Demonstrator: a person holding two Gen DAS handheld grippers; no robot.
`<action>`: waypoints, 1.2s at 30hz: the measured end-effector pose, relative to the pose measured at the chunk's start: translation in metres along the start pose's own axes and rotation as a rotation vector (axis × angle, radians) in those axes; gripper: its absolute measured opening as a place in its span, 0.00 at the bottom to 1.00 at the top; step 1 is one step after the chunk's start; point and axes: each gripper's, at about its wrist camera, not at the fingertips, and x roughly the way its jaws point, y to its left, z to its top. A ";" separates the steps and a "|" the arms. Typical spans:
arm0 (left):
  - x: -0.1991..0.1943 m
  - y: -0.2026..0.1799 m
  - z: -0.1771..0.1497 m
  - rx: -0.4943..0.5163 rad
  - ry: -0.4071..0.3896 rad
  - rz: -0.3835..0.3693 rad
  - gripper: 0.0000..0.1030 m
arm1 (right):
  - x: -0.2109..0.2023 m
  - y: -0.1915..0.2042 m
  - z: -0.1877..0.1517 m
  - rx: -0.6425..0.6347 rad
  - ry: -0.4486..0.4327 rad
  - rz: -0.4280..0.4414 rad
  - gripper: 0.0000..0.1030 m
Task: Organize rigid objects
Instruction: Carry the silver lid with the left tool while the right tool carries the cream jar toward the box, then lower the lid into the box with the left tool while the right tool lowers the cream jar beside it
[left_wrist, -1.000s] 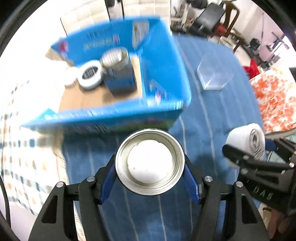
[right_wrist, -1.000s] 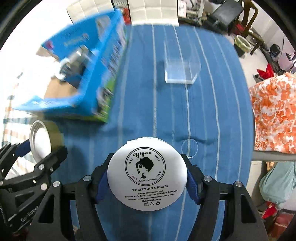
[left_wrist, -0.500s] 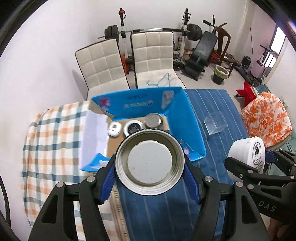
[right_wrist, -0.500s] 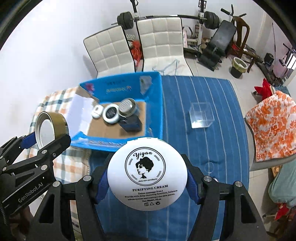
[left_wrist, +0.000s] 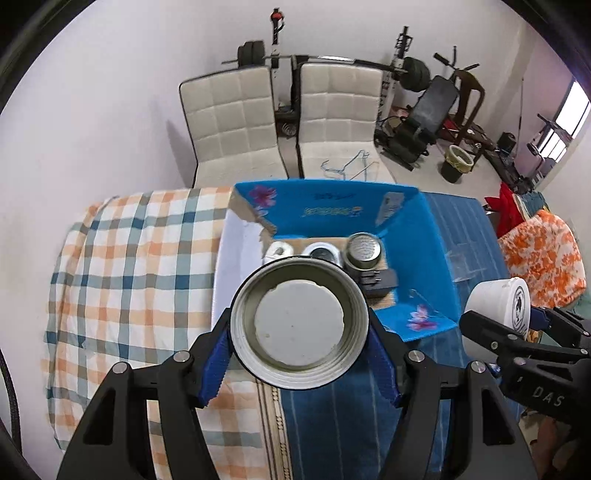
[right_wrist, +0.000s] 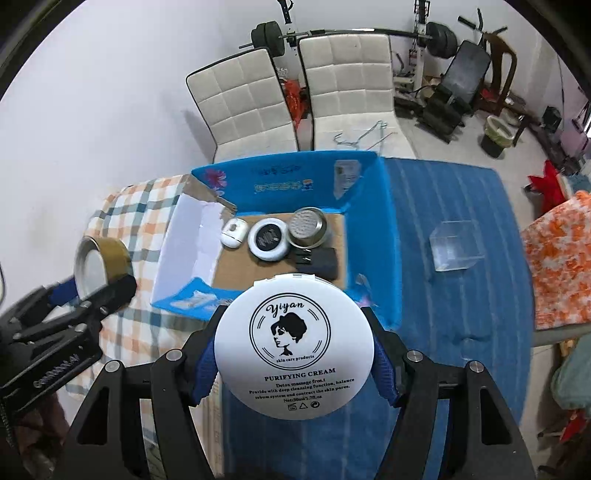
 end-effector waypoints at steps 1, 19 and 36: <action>0.011 0.007 0.002 -0.014 0.022 -0.016 0.62 | 0.014 0.000 0.004 0.012 0.016 0.008 0.68; 0.171 0.038 0.006 -0.013 0.271 -0.082 0.62 | 0.212 0.004 0.038 0.249 0.247 0.060 0.68; 0.191 0.024 0.014 0.101 0.312 -0.006 0.62 | 0.272 0.013 0.041 0.274 0.337 -0.003 0.70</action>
